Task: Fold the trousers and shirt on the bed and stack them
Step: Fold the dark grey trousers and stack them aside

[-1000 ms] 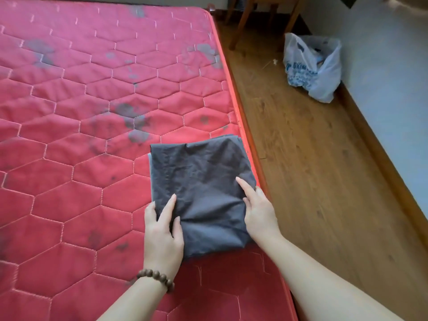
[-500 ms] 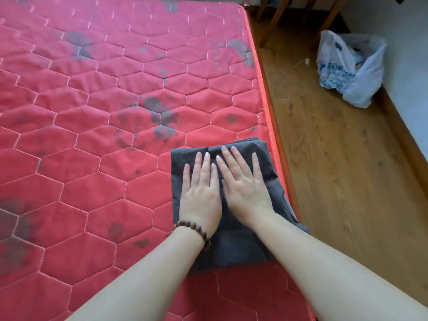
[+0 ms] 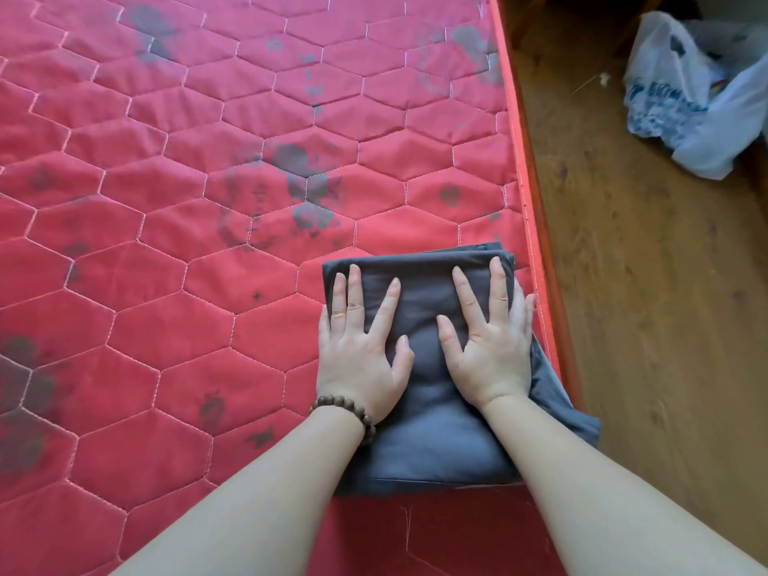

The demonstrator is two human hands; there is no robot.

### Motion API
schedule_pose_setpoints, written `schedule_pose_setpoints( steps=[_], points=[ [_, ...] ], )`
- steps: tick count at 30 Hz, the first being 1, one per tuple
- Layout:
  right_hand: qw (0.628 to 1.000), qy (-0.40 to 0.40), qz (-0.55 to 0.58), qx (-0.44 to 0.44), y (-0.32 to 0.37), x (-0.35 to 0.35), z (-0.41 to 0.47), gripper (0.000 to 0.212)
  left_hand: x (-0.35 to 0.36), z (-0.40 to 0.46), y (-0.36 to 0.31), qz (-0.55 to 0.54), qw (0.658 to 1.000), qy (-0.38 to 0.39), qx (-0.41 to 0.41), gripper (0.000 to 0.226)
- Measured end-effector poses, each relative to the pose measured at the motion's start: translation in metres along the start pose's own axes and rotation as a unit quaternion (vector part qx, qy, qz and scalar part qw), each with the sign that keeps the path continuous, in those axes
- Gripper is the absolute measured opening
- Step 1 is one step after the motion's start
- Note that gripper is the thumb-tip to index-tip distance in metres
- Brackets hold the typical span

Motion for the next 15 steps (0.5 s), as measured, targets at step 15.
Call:
schedule_pose_setpoints(
  steps=[15],
  points=[
    [0.997, 0.054, -0.010, -0.047, 0.005, -0.047, -0.023, 0.060, -0.043, -0.057, -0.012, 0.009, 0.997, 0.004, 0.075, 0.061]
  ],
)
Point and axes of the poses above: each hand's wrist, its own z-axis towards the middle knuckle, its own x-axis out of the palm, y = z × x, the point moved 7 cm from there along z, towards the middle knuckle, and after that the axes turned 5 degrees about -y, right-handed, at the moved point
